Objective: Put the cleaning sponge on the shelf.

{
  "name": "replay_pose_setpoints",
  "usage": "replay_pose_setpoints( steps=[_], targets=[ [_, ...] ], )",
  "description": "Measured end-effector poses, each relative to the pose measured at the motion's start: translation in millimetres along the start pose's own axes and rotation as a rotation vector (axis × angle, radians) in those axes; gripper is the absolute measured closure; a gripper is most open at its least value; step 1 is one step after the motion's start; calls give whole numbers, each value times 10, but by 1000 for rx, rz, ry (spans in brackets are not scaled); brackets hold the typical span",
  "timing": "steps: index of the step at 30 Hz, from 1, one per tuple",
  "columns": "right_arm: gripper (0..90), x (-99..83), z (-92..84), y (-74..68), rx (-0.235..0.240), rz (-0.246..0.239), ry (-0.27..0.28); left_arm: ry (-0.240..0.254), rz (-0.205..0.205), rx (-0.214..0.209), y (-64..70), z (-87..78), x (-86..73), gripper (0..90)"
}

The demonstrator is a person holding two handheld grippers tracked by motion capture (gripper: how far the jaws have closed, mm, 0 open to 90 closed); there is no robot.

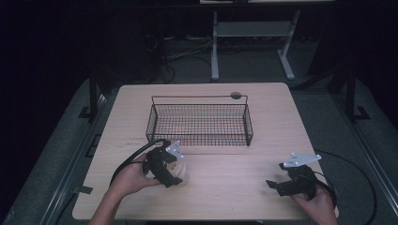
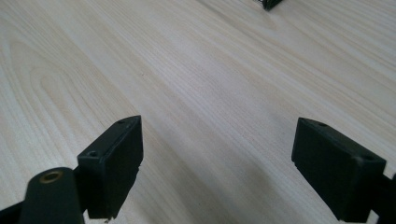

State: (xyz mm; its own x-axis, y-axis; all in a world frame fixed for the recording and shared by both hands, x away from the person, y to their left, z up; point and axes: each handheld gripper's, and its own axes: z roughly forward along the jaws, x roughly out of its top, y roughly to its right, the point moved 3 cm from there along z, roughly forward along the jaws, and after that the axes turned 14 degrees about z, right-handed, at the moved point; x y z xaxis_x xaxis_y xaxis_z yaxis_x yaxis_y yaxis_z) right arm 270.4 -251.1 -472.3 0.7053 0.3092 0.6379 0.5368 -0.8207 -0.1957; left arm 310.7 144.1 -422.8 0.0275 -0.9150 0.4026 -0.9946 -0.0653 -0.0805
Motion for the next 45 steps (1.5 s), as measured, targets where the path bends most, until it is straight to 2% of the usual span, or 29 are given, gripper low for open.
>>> replay_pose_setpoints(
  steps=[13,18,21,28,32,39,45],
  targets=[
    [161,-3,-1,0,1,-4,-1,-30,7,-18,-18,56,18,204],
    [161,0,2,-8,2,-3,-4,-24,9,-19,-15,54,23,261],
    [161,0,3,-7,2,-2,-4,-20,10,-16,-14,49,32,267],
    [161,-1,1,-4,1,-1,-3,3,10,-6,-48,-32,66,270],
    [161,3,9,-5,3,0,-4,28,2,-5,-114,-122,86,270],
    [162,5,8,8,3,0,0,41,11,-5,-189,-195,106,270],
    [161,8,13,-2,8,4,-3,54,0,-6,-268,-256,118,269]
  ],
)
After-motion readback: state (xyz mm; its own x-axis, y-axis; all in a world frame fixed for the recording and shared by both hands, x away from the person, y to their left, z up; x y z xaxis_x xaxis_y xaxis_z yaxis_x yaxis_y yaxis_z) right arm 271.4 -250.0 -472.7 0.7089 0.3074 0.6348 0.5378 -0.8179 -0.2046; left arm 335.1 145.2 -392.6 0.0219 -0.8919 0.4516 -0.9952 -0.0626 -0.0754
